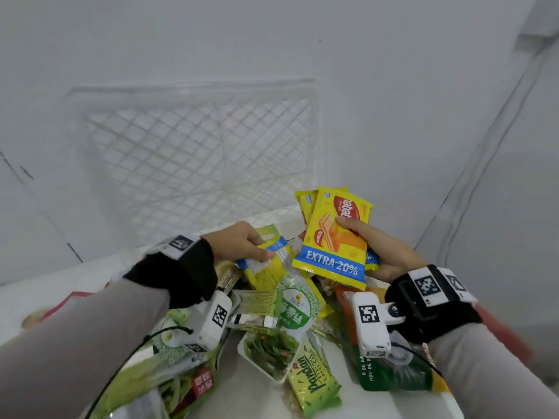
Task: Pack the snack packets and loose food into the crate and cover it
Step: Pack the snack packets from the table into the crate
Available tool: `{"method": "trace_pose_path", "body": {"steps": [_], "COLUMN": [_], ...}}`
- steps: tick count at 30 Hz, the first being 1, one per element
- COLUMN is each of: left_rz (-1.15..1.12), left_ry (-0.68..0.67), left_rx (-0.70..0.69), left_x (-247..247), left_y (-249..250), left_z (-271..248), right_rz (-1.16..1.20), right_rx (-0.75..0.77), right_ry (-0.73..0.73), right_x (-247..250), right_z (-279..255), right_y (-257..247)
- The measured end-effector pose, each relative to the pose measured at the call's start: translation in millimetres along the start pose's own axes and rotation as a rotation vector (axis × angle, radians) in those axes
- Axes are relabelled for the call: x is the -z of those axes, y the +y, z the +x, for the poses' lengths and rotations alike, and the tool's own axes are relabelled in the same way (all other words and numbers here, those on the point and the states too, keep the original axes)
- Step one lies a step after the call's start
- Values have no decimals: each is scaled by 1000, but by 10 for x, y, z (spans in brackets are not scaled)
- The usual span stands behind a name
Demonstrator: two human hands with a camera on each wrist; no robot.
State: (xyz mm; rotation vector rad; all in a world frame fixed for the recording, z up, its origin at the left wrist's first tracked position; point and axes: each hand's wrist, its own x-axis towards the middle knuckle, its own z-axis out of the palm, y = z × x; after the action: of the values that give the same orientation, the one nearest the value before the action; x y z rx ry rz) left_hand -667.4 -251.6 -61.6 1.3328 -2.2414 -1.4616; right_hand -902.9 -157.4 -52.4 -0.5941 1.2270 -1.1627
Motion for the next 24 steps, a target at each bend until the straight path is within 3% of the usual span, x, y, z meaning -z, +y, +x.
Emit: {"method": "trace_pose_path", "body": {"steps": [4,9,12,17,20,24], "left_rz": [-139,-135,-275,-791,-865,-839], "left_ry": [231,751,951,1137,1167,1257], "left_rx": [-19,-133,-174,-210,-164,-34], "left_x": [215,418,465,241,56,-62], "left_y": [-59,-161,-165,-359,-593,-868], "left_z": [-236,-642,-1067,-1890,-2231,-2422], "right_rz": [53,72,-62,-241,-322,-605], "right_rx": [26,91,132,212,203,202], "right_ry": [-50,-33,-9,-118,-142,-100], "right_x": [-185,-312,-380,-766,-1033,-1208], "right_z": [-270,-646,-881,-1085,-953,-691], "right_y": [104,398,649,995,1145,1293]}}
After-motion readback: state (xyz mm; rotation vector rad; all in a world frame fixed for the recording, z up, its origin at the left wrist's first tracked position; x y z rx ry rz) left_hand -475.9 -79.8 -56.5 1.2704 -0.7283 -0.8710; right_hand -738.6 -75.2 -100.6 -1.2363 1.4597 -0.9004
